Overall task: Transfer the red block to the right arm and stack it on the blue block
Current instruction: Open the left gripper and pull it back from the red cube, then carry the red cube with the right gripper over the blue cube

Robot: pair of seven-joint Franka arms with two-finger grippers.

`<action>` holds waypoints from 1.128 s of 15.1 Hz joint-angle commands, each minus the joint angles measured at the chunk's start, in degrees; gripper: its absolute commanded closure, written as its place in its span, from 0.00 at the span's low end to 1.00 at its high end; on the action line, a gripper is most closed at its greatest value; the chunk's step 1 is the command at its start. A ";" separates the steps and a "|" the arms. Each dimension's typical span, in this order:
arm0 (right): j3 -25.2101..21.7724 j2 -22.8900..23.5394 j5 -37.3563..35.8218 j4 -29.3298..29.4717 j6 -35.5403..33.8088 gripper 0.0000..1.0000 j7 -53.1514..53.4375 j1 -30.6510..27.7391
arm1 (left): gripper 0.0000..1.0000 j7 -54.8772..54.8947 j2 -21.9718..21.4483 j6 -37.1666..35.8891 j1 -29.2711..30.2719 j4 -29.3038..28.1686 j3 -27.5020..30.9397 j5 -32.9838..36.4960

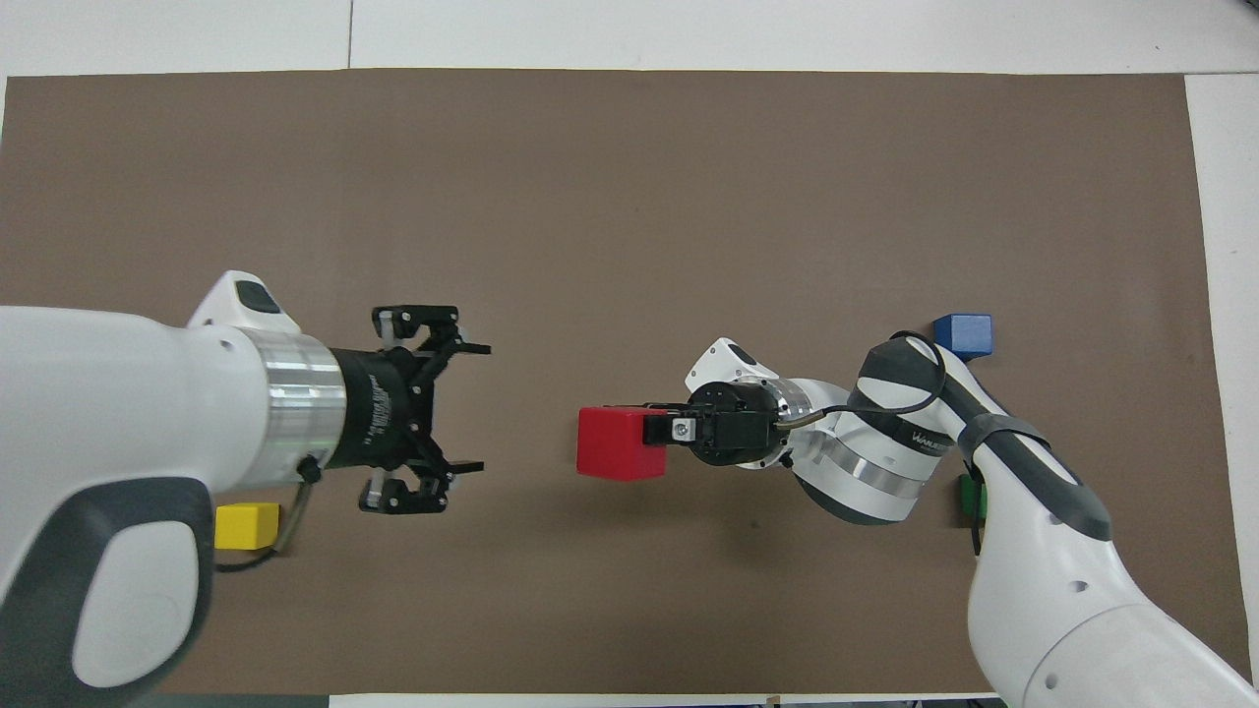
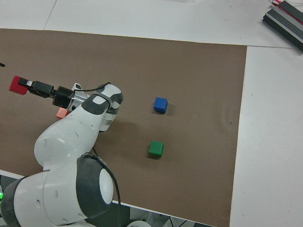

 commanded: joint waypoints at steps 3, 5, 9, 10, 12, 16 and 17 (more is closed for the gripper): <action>-0.03 -9.70 -17.52 0.15 18.32 1.00 10.48 -8.73 | 0.00 26.18 -1.54 -0.84 12.37 -1.65 -0.38 -0.07; -0.20 -14.36 -26.57 0.41 25.88 1.00 16.63 -10.93 | 0.00 36.84 -0.93 -1.11 15.02 -1.65 -0.47 6.12; -0.38 -17.81 -52.82 5.23 33.21 1.00 27.10 -17.17 | 0.00 51.44 2.14 -2.07 14.85 0.62 -0.47 20.90; -0.38 -17.90 -59.68 7.07 33.21 1.00 29.38 -18.84 | 0.00 54.09 4.15 -4.95 15.03 4.20 -0.47 23.20; -0.38 -17.99 -73.48 10.59 33.30 1.00 34.48 -20.69 | 0.00 58.57 9.94 -15.03 15.03 15.43 -0.38 27.41; -0.38 -17.99 -93.81 12.72 40.31 1.00 41.42 -21.32 | 0.00 67.64 16.91 -28.35 13.54 29.99 -0.91 36.92; -0.38 -17.90 -98.98 12.80 42.51 1.00 44.40 -21.32 | 0.00 69.65 16.92 -28.36 13.54 29.99 -0.74 37.19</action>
